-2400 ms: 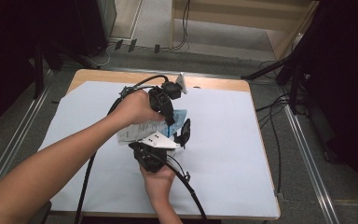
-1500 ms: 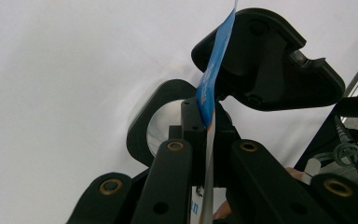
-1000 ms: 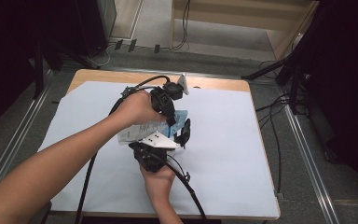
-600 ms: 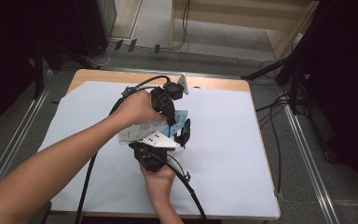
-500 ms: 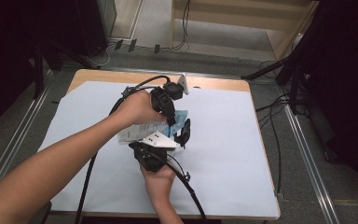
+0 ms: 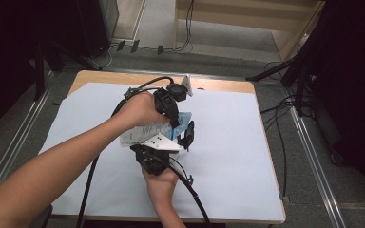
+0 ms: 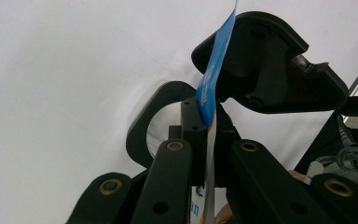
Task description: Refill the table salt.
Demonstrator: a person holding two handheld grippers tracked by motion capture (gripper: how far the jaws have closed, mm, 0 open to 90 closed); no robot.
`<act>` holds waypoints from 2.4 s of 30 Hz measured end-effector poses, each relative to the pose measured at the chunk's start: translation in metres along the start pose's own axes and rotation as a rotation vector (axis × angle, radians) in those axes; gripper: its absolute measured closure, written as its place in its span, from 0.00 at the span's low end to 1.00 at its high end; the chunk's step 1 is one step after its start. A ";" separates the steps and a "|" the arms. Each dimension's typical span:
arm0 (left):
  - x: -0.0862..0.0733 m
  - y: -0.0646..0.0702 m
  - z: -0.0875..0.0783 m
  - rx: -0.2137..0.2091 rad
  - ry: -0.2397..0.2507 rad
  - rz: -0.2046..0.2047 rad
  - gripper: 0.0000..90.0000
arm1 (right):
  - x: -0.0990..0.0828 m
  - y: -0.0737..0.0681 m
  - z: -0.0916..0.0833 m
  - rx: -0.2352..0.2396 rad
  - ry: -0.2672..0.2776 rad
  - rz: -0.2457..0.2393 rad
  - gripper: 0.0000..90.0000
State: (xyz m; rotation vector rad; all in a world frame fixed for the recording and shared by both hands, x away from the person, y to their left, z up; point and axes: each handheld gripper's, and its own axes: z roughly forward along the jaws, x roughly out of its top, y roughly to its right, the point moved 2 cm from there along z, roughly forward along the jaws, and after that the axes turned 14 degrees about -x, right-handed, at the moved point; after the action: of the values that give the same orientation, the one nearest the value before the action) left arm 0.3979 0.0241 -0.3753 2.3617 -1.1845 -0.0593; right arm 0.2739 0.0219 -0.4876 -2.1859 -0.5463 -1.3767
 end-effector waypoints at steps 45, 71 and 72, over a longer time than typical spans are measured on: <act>0.002 0.002 0.000 0.009 0.001 0.001 1.00 | 0.003 -0.003 0.000 0.006 0.005 0.009 1.00; 0.005 0.006 0.002 0.012 -0.014 -0.009 0.99 | 0.005 -0.004 0.000 0.017 0.014 -0.001 1.00; 0.005 0.006 0.003 0.009 -0.015 -0.010 0.99 | 0.005 -0.004 0.000 0.016 0.015 -0.002 1.00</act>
State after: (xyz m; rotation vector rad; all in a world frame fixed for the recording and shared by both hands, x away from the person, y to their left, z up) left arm 0.3959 0.0164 -0.3740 2.3791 -1.1830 -0.0746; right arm 0.2736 0.0261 -0.4825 -2.1610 -0.5526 -1.3838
